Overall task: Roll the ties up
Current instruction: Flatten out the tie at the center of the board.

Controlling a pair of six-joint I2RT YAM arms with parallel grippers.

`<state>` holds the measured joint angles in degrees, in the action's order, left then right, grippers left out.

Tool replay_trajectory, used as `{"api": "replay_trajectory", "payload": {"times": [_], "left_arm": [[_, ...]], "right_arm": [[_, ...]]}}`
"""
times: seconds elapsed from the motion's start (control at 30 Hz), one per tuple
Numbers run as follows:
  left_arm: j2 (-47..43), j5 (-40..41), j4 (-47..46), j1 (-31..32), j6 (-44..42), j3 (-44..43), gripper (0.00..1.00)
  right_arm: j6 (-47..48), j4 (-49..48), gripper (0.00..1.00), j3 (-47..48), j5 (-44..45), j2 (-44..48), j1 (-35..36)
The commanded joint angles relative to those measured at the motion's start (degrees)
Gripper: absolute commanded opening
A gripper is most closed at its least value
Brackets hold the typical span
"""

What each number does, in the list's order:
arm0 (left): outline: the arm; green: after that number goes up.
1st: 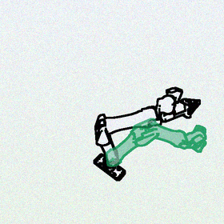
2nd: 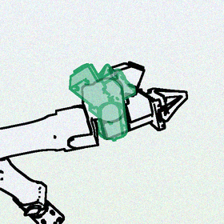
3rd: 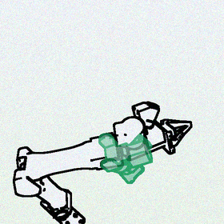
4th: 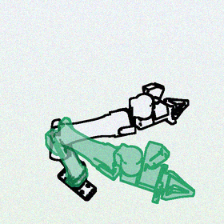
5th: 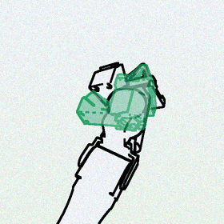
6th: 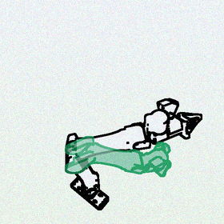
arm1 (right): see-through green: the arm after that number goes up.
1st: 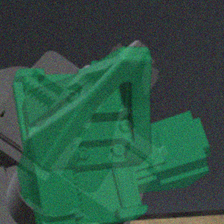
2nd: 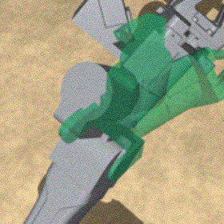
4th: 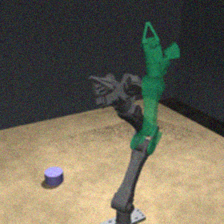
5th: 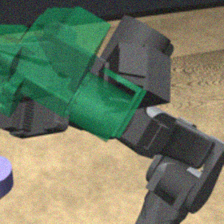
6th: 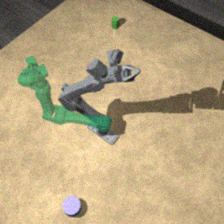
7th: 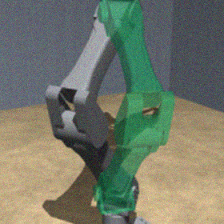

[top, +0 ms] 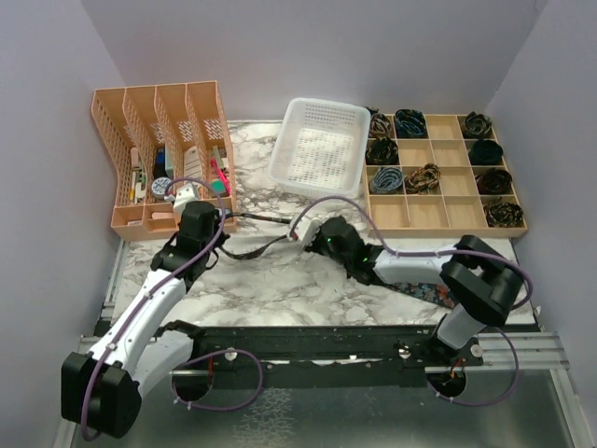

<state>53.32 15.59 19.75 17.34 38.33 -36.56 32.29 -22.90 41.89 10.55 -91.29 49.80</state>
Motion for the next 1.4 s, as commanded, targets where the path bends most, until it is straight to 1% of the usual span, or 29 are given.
{"api": "replay_trajectory", "payload": {"times": [0.0, 0.07, 0.1, 0.13, 0.17, 0.2, 0.23, 0.27, 0.3, 0.33, 0.37, 0.43, 0.47, 0.5, 0.53, 0.6, 0.63, 0.67, 0.7, 0.73, 0.77, 0.8, 0.87, 0.97, 1.03, 1.17, 1.27, 1.37], "left_arm": [[-5.7, 12.9, -0.7, 0.1, -6.9, 4.8, 0.03], [-8.9, 15.4, -0.4, 0.1, -6.9, 6.8, 0.07], [-10.2, 17.0, 0.4, 0.1, -6.3, 7.4, 0.12], [-11.7, 18.7, 1.2, 0.1, -5.6, 8.0, 0.19], [-12.9, 20.5, 2.2, 0.1, -5.2, 8.4, 0.20], [-13.9, 21.7, 2.9, 0.1, -5.0, 8.8, 0.23], [-14.9, 22.6, 3.6, 0.1, -4.4, 9.1, 0.30], [-15.8, 23.3, 4.1, 0.1, -3.9, 9.4, 0.33], [-17.2, 23.3, 4.2, 0.1, -3.6, 9.9, 0.34], [-18.3, 23.3, 4.4, 0.1, -2.9, 10.2, 0.34], [-19.2, 23.2, 4.7, 0.1, -1.9, 10.6, 0.35], [-21.2, 21.9, 5.1, 0.1, -0.4, 11.5, 0.37], [-22.1, 20.9, 5.3, 0.1, 0.5, 11.8, 0.38], [-23.0, 19.9, 5.8, 0.1, 1.5, 12.1, 0.39], [-24.0, 19.4, 6.7, 0.1, 2.8, 12.2, 0.41], [-26.1, 18.6, 8.5, 0.1, 5.6, 12.2, 0.54], [-27.1, 17.6, 9.1, 0.1, 6.6, 12.1, 0.58], [-28.2, 15.7, 9.2, 0.1, 6.6, 11.9, 0.61], [-28.9, 13.5, 9.2, 0.1, 6.5, 11.6, 0.66], [-29.4, 11.8, 9.2, 0.1, 6.6, 11.3, 0.71], [-29.7, 9.7, 9.4, 0.1, 6.7, 11.1, 0.76], [-29.8, 7.8, 9.4, 0.1, 6.9, 11.2, 0.79], [-29.1, 4.4, 9.7, 0.1, 8.1, 10.9, 0.82], [-27.4, 0.1, 9.8, 0.1, 10.3, 10.3, 0.84], [-26.5, -1.9, 9.8, 0.1, 11.3, 10.0, 0.85], [-26.0, -3.5, 9.7, 0.1, 10.9, 9.5, 0.86], [-26.7, -3.1, 9.8, 0.1, 9.7, 9.3, 0.89], [-27.5, -2.7, 9.8, 0.1, 9.3, 9.6, 0.91]], "right_arm": [[-2.2, -9.2, 0.01, -0.1, 12.4, -6.8, 10.6], [-5.4, -10.6, 0.02, 0.5, 16.4, -10.2, 14.7], [-7.4, -10.7, 0.09, 0.6, 17.4, -11.1, 16.2], [-9.4, -11.0, 0.23, 0.6, 18.1, -11.8, 17.2], [-11.3, -10.3, 0.42, 0.7, 18.7, -11.8, 18.2], [-13.1, -8.7, 0.53, 0.8, 19.7, -11.4, 18.9], [-13.9, -7.7, 0.55, 0.3, 18.9, -10.1, 19.6], [-14.8, -7.3, 0.56, -0.7, 16.9, -7.9, 19.8], [-17.2, -6.8, 0.60, -1.7, 15.1, -4.9, 19.9], [-19.7, -6.4, 0.66, -2.9, 12.7, -1.5, 19.9], [-21.5, -6.1, 0.71, -4.1, 10.7, 1.5, 19.9], [-25.7, -3.2, 0.73, -5.5, 6.3, 7.5, 19.9], [-28.0, -1.9, 0.73, -6.4, 6.4, 9.9, 19.9], [-31.0, -0.6, 0.78, -7.4, 8.5, 12.4, 19.9], [-35.4, 0.9, 0.85, -8.3, 12.1, 14.3, 19.8], [-41.1, 6.8, 0.97, -8.6, 19.0, 17.8, 19.6], [-45.3, 12.4, 0.99, -7.3, 21.8, 18.9, 19.1], [-50.1, 18.3, 1.00, -5.8, 22.8, 19.9, 17.1], [-55.6, 25.8, 1.00, -3.7, 21.6, 20.3, 13.5], [-61.5, 32.9, 1.00, -1.8, 18.1, 20.4, 8.7], [-65.2, 38.3, 1.00, -0.5, 12.7, 20.4, 2.9], [-68.8, 43.1, 1.00, 0.2, 9.1, 20.4, -1.7], [-74.3, 50.6, 1.00, 0.3, 7.3, 21.1, -8.7], [-80.4, 57.8, 1.00, -1.0, 4.8, 23.6, -15.2], [-86.2, 63.6, 1.00, -1.5, 3.3, 25.4, -17.7], [-97.5, 72.2, 1.00, -3.4, 4.4, 29.7, -18.1], [-103.7, 74.3, 1.00, -6.3, 7.4, 33.8, -18.2], [-107.1, 72.5, 1.00, -9.6, 7.9, 38.4, -18.1]]}}
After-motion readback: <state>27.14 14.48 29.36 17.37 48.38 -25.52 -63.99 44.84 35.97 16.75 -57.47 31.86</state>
